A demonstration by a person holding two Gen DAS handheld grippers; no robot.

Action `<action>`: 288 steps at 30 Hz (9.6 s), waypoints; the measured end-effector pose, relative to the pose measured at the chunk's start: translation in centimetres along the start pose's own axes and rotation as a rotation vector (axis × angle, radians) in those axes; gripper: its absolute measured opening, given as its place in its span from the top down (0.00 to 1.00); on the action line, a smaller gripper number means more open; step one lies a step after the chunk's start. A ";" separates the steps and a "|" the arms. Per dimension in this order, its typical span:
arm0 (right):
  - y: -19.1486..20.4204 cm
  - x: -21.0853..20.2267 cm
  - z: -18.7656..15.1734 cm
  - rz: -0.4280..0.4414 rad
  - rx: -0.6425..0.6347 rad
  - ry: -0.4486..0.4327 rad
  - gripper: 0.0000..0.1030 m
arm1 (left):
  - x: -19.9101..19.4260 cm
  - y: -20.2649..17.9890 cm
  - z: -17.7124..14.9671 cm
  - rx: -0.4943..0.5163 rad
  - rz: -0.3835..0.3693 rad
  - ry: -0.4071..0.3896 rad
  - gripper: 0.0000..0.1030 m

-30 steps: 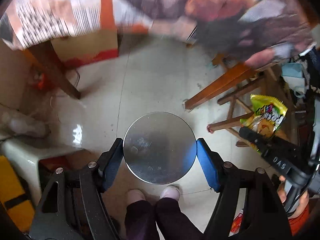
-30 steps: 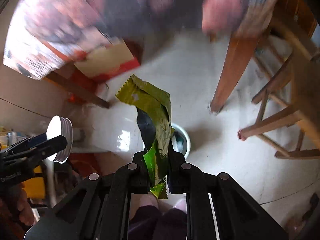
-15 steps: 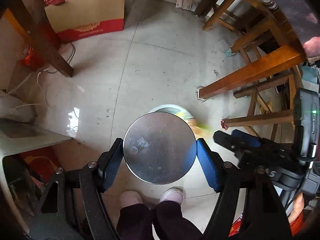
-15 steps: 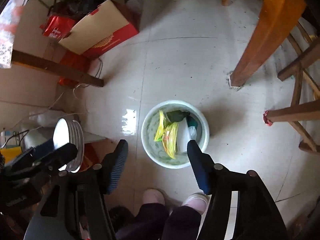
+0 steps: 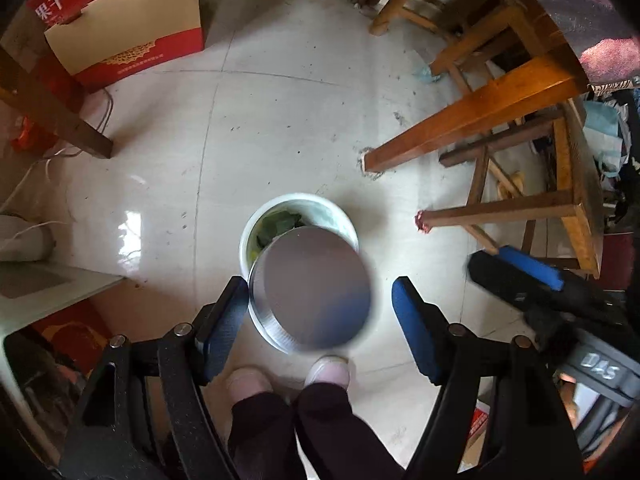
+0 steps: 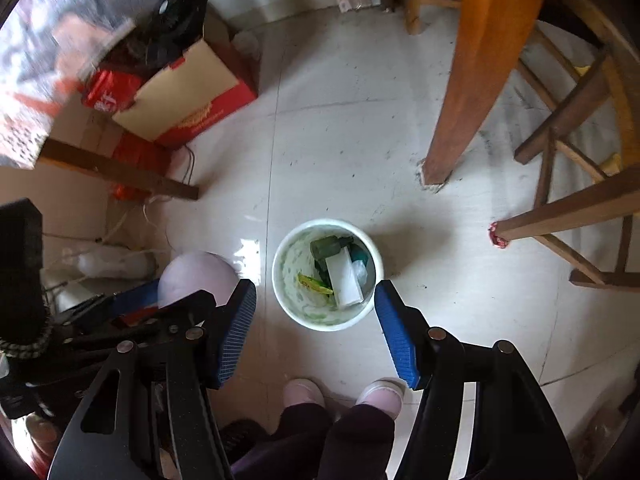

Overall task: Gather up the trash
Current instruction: 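Raise both open tools back toward the table, then grasp the foil ball with the right tool while the left tool grasps the clear plastic cup, then lift the foil ball and clear cup in both tools and carry them toward the bucket, then open both tools to drop the foil ball and cup into the bucket, then raise both open tools back toward the table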

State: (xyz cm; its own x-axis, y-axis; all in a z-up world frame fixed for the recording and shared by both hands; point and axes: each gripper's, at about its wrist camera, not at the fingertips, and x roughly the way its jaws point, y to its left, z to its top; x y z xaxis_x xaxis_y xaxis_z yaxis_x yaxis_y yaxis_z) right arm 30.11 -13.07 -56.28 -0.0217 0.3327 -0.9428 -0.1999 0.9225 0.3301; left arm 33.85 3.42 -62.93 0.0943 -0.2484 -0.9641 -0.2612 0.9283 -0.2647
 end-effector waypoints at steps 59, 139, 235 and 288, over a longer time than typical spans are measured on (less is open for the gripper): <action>15.8 -48.9 -0.6 -0.133 -0.114 -0.787 0.01 | -56.6 -11.2 -2.0 0.259 0.020 -0.748 0.07; 3.9 -29.9 40.5 -0.037 0.084 -0.400 0.53 | -31.0 -13.9 42.4 0.277 0.046 -0.249 0.40; 7.4 -14.5 -1.4 0.021 -0.151 -0.179 0.52 | -23.7 -1.6 -3.4 -0.022 0.070 -0.332 0.41; 12.1 -34.0 -1.8 0.011 -0.081 -0.321 0.38 | -38.0 -7.1 -4.7 0.062 0.043 -0.326 0.38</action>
State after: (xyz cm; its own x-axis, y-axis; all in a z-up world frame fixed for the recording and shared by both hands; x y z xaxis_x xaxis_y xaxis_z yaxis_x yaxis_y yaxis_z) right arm 26.70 -13.57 -20.35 0.2832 0.3987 -0.8722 -0.2785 0.9045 0.3231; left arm 27.64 4.95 -24.52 0.3898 -0.1159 -0.9136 -0.2140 0.9535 -0.2122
